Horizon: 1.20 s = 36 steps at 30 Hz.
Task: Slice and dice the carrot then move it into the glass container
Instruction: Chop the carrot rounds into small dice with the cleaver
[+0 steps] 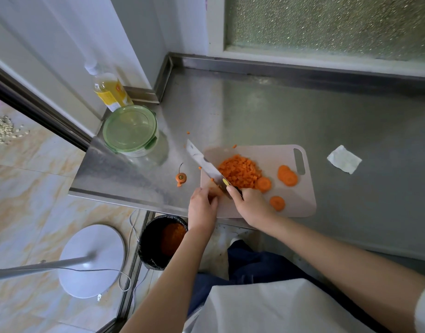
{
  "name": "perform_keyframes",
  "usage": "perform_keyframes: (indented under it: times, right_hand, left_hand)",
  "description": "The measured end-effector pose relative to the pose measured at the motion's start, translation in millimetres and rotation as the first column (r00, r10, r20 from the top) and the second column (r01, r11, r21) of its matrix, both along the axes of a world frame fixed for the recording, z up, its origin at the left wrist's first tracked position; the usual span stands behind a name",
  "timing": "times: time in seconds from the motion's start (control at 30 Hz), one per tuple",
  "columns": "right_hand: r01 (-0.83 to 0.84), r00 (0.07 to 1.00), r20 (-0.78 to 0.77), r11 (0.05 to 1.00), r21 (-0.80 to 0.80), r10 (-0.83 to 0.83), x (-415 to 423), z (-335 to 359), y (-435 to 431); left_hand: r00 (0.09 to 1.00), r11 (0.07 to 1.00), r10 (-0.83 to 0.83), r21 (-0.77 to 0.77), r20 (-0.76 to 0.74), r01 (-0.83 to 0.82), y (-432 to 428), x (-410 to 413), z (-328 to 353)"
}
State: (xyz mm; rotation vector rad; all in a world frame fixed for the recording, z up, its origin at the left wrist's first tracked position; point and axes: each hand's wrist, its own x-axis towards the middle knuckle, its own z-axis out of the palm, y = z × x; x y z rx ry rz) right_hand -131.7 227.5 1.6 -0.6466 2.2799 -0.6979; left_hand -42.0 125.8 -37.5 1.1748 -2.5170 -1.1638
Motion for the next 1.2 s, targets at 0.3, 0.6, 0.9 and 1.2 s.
perform_keyframes:
  times: [0.3, 0.6, 0.9, 1.2]
  right_hand:
    - [0.143, 0.988, -0.030, 0.979, -0.145, -0.148, -41, 30, 29]
    - [0.333, 0.938, -0.052, 0.934, -0.129, -0.342, -76, 28, 60]
    - [0.332, 0.941, -0.041, 0.938, -0.097, -0.337, -77, 21, 70]
    - [0.319, 0.944, -0.051, 0.944, -0.088, -0.325, -74, 24, 74]
  left_hand:
    - [0.991, 0.988, -0.051, -0.148, -0.121, 0.033, 18, -22, 13]
    - [0.753, 0.580, -0.614, -0.512, 0.236, 0.633, 37, -73, 20]
    - [0.586, 0.415, -0.597, -0.414, 0.548, 0.810, 37, -97, 38]
    - [0.595, 0.413, -0.592, -0.430, 0.543, 0.803, 39, -108, 42]
